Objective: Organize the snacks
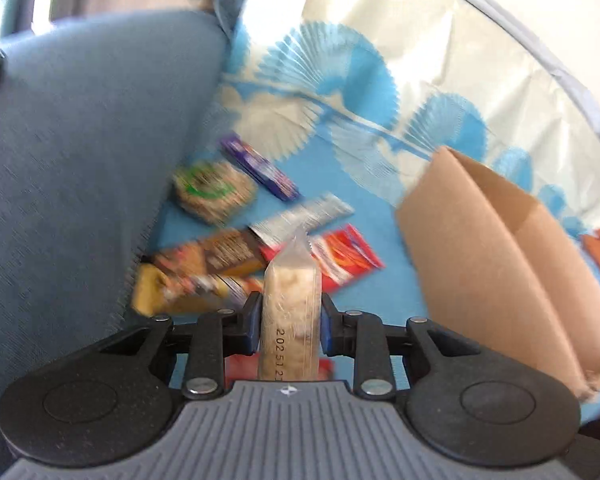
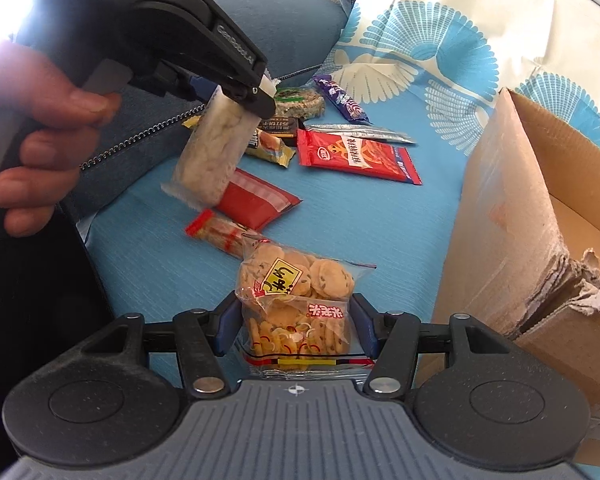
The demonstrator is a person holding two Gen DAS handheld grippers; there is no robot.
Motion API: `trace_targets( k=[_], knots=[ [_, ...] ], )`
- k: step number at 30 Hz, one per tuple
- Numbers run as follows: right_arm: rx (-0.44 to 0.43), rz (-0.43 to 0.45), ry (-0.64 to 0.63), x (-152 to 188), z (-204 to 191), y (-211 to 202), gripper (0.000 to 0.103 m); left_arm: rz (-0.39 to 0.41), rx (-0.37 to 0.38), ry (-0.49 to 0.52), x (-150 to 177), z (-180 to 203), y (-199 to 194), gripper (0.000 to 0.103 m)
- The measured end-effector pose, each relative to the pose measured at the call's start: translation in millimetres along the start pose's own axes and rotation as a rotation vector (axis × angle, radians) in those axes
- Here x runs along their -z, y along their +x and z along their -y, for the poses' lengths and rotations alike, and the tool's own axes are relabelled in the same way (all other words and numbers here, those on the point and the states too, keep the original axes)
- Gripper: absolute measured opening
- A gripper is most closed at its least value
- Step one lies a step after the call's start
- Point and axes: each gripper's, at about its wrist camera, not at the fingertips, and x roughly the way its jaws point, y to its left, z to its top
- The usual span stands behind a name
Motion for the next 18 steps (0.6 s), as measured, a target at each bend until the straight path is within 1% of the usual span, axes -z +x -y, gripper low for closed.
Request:
trace_targets(
  k=[2, 5, 9, 11, 12, 14, 16, 17, 18],
  knots=[
    [-0.001, 0.0, 0.003, -0.3, 0.0, 0.3, 0.059, -0.022, 0.012, 0.023, 0.4, 5.7, 0.8, 0.031],
    [0.001, 0.001, 0.0, -0.3, -0.2, 0.5, 0.059, -0.069, -0.018, 0.046, 1.3, 12.5, 9.2, 0.031],
    [0.005, 0.004, -0.003, -0.1, -0.7, 0.5, 0.059, -0.138, -0.054, 0.034, 4.1, 11.3, 19.4, 0.033],
    [0.006, 0.006, -0.003, -0.2, -0.7, 0.4, 0.059, -0.161, -0.086, 0.028, 6.6, 7.5, 20.8, 0.038],
    [0.007, 0.006, -0.002, -0.2, -0.9, 0.7, 0.059, -0.165, -0.101, 0.023, 7.1, 5.4, 20.8, 0.042],
    [0.008, 0.006, 0.0, -0.4, -1.1, 0.9, 0.059, -0.156, -0.111, 0.014, 7.1, 2.1, 20.0, 0.047],
    [0.009, 0.006, 0.0, -0.5, -1.4, 0.8, 0.059, -0.146, -0.12, 0.009, 7.5, 0.3, 18.1, 0.057],
    [0.008, 0.006, -0.001, -0.6, -1.2, 0.7, 0.059, -0.142, -0.128, 0.006, 6.3, -0.8, 18.7, 0.06],
    [0.008, 0.007, -0.003, -0.6, -1.2, 0.6, 0.059, -0.139, -0.139, 0.002, 5.0, -1.5, 19.3, 0.065]
  ],
)
